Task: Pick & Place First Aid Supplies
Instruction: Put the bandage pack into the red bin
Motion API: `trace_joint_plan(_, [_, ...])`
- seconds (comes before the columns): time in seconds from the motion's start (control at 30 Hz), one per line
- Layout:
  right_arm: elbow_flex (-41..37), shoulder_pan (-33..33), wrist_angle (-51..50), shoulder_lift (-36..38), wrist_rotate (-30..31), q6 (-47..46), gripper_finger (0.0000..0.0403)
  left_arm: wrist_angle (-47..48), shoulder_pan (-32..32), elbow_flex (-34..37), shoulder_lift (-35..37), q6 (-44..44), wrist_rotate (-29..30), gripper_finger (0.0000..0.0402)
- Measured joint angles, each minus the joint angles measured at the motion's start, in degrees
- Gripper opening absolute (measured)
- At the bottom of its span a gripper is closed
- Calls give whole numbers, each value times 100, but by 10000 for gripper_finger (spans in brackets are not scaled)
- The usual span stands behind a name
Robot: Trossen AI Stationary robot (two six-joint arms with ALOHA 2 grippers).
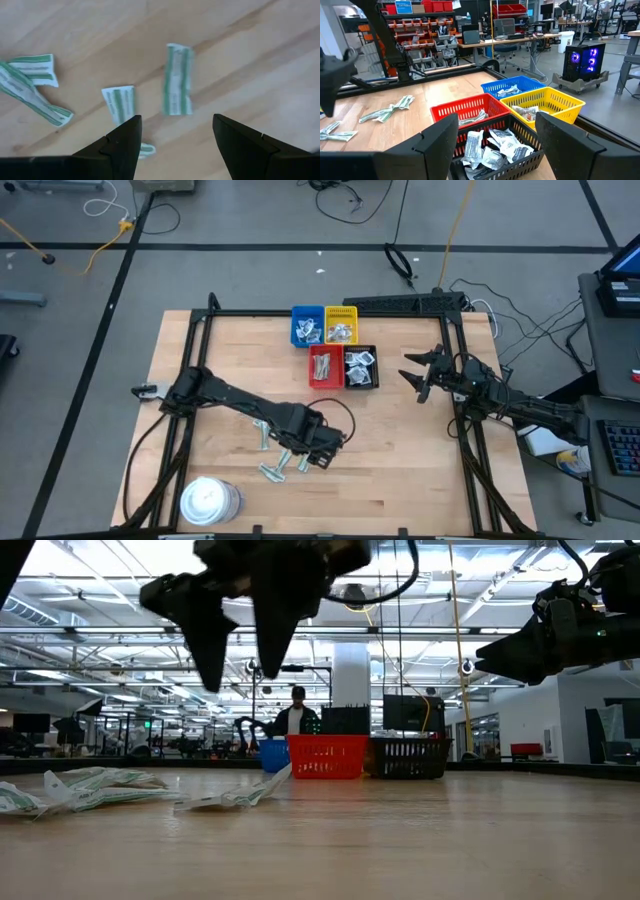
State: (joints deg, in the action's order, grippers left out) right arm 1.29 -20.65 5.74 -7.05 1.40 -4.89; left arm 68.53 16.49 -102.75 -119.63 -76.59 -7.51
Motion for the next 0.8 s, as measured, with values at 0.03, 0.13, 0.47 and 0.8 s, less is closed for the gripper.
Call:
trace_joint_plan(0.03, [0, 0, 0, 2, 1, 1, 261, -31, 16, 95, 1, -12, 27, 250])
trace_joint_plan(0.13, [-1, -1, 0, 2, 0, 0, 259, -327, 59, 380, -1, -20, 90, 250])
trace_joint_plan(0.47, [0, 0, 0, 1, 0, 0, 259, -1539, 172, 1038, -1, -71, 213, 250])
trace_joint_plan(0.8, [0, 1, -1, 1, 0, 1, 262, -2092, 205, 1159, -362, 69, 111, 250])
